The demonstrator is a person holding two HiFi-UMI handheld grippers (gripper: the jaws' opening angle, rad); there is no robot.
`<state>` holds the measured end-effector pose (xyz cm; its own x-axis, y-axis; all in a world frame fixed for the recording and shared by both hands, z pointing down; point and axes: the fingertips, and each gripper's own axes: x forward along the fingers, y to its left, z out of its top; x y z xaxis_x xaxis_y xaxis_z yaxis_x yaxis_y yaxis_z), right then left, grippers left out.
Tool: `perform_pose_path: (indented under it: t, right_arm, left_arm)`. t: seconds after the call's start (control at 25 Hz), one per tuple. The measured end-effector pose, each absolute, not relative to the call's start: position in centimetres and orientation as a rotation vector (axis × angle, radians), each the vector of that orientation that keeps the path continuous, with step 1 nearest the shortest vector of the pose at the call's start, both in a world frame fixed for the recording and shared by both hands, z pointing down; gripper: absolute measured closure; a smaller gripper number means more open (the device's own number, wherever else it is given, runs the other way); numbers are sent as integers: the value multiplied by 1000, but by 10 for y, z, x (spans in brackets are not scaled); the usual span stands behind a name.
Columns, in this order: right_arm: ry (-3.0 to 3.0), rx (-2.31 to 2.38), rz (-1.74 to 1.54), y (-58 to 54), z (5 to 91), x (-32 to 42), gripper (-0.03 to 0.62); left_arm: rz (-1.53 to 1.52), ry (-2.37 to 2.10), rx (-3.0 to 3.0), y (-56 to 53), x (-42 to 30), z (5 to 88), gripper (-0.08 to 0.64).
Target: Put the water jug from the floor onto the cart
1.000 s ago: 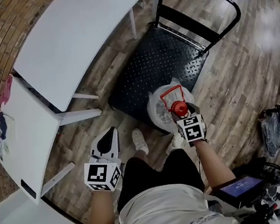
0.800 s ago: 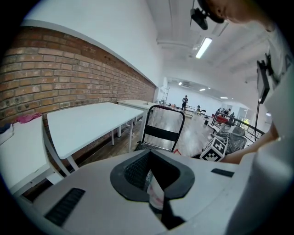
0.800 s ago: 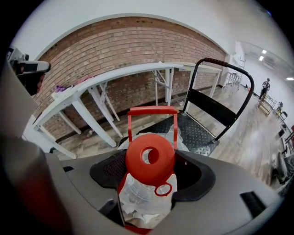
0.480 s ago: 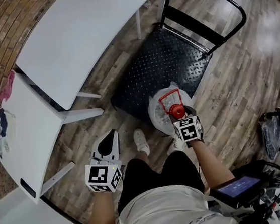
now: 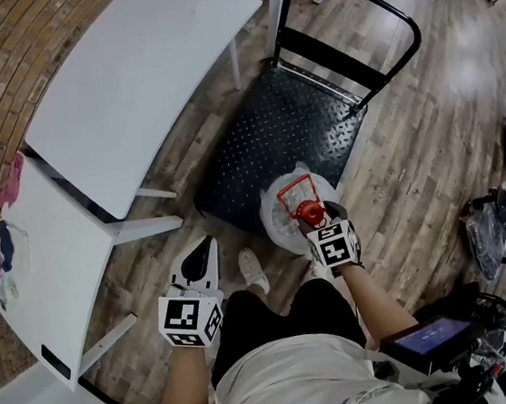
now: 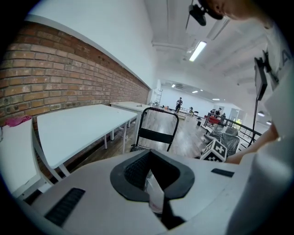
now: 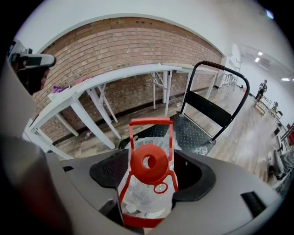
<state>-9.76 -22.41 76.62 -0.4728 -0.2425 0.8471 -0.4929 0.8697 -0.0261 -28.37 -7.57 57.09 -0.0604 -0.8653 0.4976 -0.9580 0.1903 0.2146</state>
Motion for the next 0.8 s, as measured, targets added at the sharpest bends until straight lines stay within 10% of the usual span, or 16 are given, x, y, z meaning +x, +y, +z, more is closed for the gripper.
perform_pose_path:
  t: [0.6,0.8]
  right_arm:
    - [-2446,990,349,-231,524,-57,288]
    - [-2468,1164,298,-228,491,-12,397]
  left_arm:
    - [200,-1729,2189,-138,-237,504,558]
    - [169,-1677,2249,-131,-206,489,558]
